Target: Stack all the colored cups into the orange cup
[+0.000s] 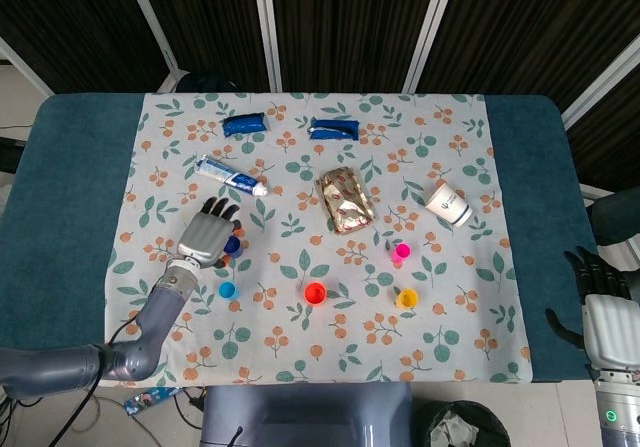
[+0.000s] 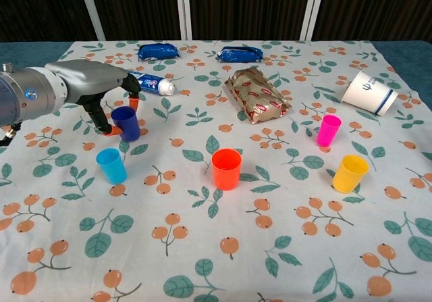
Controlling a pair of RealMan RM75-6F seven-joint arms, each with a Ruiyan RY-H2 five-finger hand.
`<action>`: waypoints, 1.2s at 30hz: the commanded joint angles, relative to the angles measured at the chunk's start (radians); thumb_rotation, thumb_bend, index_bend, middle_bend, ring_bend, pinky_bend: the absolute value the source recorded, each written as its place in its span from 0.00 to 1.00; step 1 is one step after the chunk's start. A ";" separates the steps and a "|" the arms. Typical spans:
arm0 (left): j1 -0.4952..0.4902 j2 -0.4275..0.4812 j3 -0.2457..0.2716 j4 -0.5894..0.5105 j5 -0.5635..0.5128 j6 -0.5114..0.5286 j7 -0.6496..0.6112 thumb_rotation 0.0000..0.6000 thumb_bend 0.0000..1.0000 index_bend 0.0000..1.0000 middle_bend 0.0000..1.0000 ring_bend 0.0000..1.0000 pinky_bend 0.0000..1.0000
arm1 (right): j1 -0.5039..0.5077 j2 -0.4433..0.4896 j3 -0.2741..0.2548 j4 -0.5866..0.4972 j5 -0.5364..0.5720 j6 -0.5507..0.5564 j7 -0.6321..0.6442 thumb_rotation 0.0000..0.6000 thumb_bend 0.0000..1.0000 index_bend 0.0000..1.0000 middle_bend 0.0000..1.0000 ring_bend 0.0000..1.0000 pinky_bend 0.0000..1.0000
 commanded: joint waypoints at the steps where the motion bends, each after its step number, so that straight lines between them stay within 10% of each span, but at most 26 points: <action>1: 0.007 0.025 -0.019 -0.053 0.040 0.010 -0.041 1.00 0.31 0.48 0.13 0.00 0.07 | 0.000 0.000 0.001 0.000 0.001 0.000 -0.002 1.00 0.33 0.11 0.09 0.10 0.14; 19: -0.035 0.163 -0.042 -0.502 0.164 0.045 0.005 1.00 0.31 0.48 0.16 0.00 0.07 | -0.004 -0.002 0.007 -0.010 0.015 0.005 -0.018 1.00 0.33 0.11 0.09 0.10 0.14; 36: -0.119 0.007 -0.029 -0.408 0.053 0.137 0.168 1.00 0.31 0.48 0.16 0.00 0.07 | -0.008 -0.001 0.015 -0.005 0.026 0.011 -0.013 1.00 0.33 0.11 0.09 0.10 0.14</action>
